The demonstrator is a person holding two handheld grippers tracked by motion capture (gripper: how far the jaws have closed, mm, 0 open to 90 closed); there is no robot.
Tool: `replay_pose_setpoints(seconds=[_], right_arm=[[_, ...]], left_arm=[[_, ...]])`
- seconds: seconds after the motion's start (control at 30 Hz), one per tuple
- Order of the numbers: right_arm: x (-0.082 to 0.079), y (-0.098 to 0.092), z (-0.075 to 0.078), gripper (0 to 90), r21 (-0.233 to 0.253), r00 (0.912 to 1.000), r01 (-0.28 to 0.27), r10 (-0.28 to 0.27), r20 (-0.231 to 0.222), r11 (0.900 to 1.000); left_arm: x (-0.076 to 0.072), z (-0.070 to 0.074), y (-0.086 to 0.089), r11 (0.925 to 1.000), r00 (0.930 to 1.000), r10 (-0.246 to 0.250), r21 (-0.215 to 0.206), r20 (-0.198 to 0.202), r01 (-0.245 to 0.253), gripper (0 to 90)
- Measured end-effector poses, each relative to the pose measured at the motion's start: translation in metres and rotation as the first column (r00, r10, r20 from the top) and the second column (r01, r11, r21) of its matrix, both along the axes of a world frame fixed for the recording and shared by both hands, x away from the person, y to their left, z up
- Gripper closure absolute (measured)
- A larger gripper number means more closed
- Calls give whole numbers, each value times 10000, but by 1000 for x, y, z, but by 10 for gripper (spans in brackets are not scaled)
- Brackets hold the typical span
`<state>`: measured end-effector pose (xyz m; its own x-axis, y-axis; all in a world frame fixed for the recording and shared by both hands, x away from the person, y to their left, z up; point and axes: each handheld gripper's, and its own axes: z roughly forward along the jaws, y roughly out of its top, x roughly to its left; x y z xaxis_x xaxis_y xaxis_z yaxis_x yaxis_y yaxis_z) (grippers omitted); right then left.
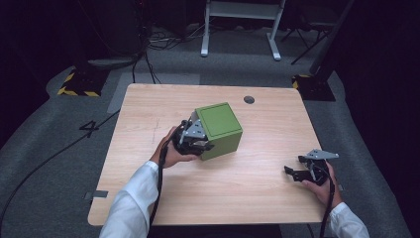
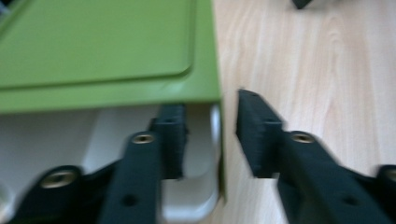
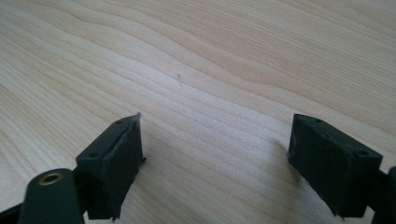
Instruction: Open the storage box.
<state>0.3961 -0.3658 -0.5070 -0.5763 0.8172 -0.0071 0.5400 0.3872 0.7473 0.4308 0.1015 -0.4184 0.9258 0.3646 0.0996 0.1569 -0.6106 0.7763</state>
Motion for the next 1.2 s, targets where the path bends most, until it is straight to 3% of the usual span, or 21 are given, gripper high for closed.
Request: replay_pose_setpoints(seconds=[0.03, 0.13, 0.17, 0.23, 0.4, 0.6, 0.7, 0.8, 0.9, 0.97, 1.0, 1.2], right_arm=[[0, 0, 0, 178, 1, 10000, -3, 3, -1, 10000], [0, 0, 0, 179, 4, 10000, -1, 1, -1, 10000], [0, 0, 0, 178, 1, 10000, -4, 4, 1, 10000], [0, 0, 0, 178, 4, 10000, 7, -7, -7, 10000], [0, 0, 0, 178, -16, 10000, -13, 13, 6, 10000], [0, 0, 0, 178, 4, 10000, 4, -4, -7, 10000], [0, 0, 0, 178, -1, 10000, -2, 2, 3, 10000], [0, 0, 0, 179, 1, 10000, 0, 0, 2, 10000], [0, 0, 0, 179, 0, 10000, -2, 2, 3, 10000], [0, 0, 0, 178, 3, 10000, -4, 4, 0, 10000], [0, 0, 0, 178, 0, 10000, -4, 4, 2, 10000], [0, 0, 0, 179, 3, 10000, -4, 4, 1, 10000]], left_arm=[[-1, -1, 4, 9998, 9999, 136, 153, -16, -136, 471], [0, -5, 4, 9995, 9997, 167, 258, -187, -163, 337], [1, -8, 4, 9995, 9996, 171, 269, -229, -165, 337], [5, -16, 0, 9979, 9991, 211, 625, -366, -188, 248], [12, -33, -2, 9961, 9962, 151, 884, -855, -75, 214], [14, -38, -3, 9953, 9952, 94, 971, -978, 2, 222], [13, -39, -6, 9911, 9952, 90, 1330, -971, 40, 239], [14, -45, -9, 9792, 9938, 31, 2021, -1109, 195, 250], [13, -48, -6, 9806, 9924, 22, 1946, -1231, 219, 283], [11, -48, -2, 9855, 9933, 97, 1692, -1153, 100, 296], [10, -46, 3, 9877, 9936, 91, 1562, -1123, 86, 352], [3, -40, 21, 9890, 9962, 309, 1468, -815, -187, 488]])
